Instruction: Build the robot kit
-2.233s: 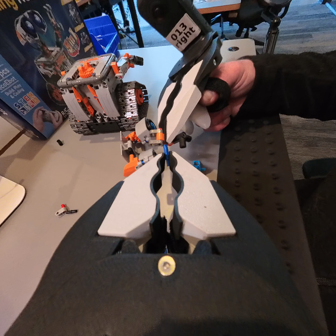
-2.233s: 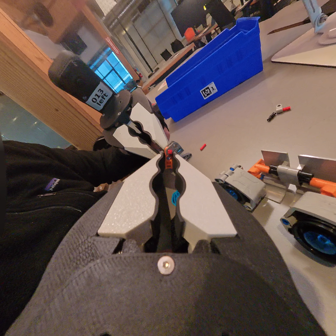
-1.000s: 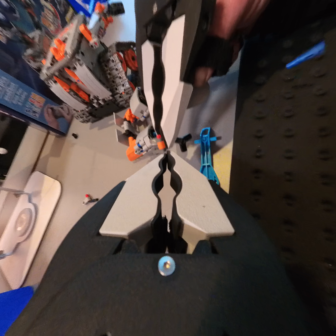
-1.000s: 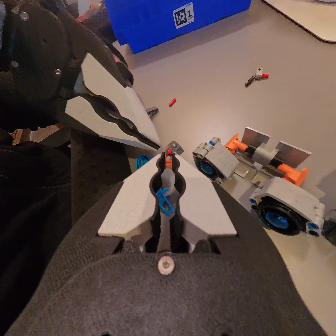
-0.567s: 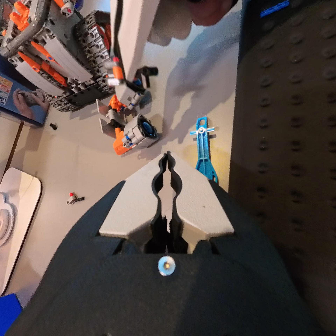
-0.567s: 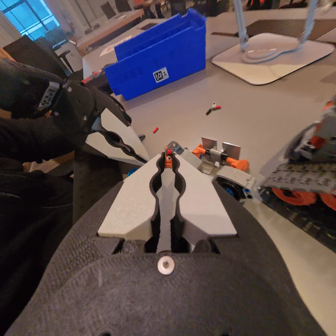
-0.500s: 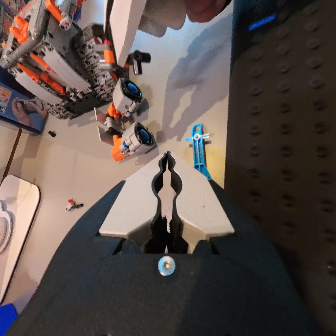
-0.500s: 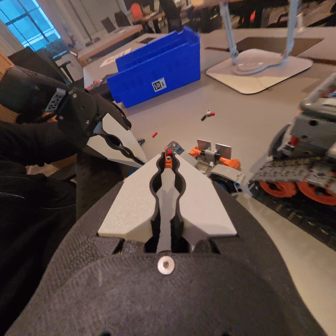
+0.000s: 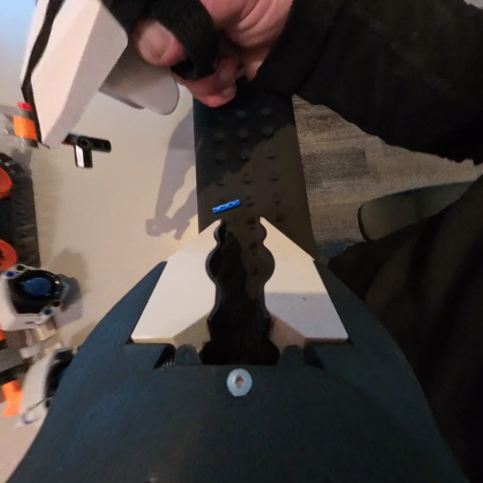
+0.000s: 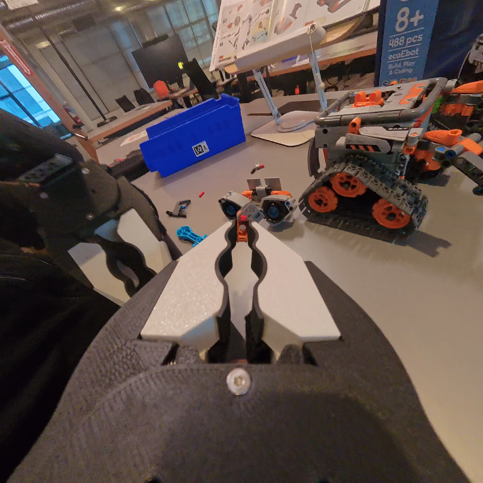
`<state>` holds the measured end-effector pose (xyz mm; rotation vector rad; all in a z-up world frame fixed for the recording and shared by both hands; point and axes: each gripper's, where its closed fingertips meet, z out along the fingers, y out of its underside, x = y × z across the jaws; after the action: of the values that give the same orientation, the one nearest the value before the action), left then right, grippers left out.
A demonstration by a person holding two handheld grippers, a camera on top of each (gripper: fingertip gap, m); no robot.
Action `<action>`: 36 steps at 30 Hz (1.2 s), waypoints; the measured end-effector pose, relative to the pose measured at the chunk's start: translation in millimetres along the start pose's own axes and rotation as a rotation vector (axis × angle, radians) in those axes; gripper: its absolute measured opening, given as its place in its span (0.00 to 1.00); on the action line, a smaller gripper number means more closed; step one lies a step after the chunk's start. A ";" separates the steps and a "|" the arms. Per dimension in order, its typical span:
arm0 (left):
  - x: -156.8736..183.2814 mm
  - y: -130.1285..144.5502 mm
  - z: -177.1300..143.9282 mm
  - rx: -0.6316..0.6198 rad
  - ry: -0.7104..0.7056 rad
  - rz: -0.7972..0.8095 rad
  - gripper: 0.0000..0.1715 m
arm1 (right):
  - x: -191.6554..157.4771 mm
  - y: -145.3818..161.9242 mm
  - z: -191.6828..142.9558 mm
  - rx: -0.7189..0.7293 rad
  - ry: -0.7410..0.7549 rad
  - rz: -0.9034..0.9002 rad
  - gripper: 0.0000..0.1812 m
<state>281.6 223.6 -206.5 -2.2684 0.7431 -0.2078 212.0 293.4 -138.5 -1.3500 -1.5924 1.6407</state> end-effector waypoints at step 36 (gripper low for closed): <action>-5.3 -12.8 37.2 0.020 -0.194 0.068 0.03 | -15.3 -6.3 -12.7 0.084 -0.094 -0.026 0.03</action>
<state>296.2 256.0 -224.1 -2.2025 0.7110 0.0364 227.3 287.3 -125.8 -1.2216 -1.5685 1.7578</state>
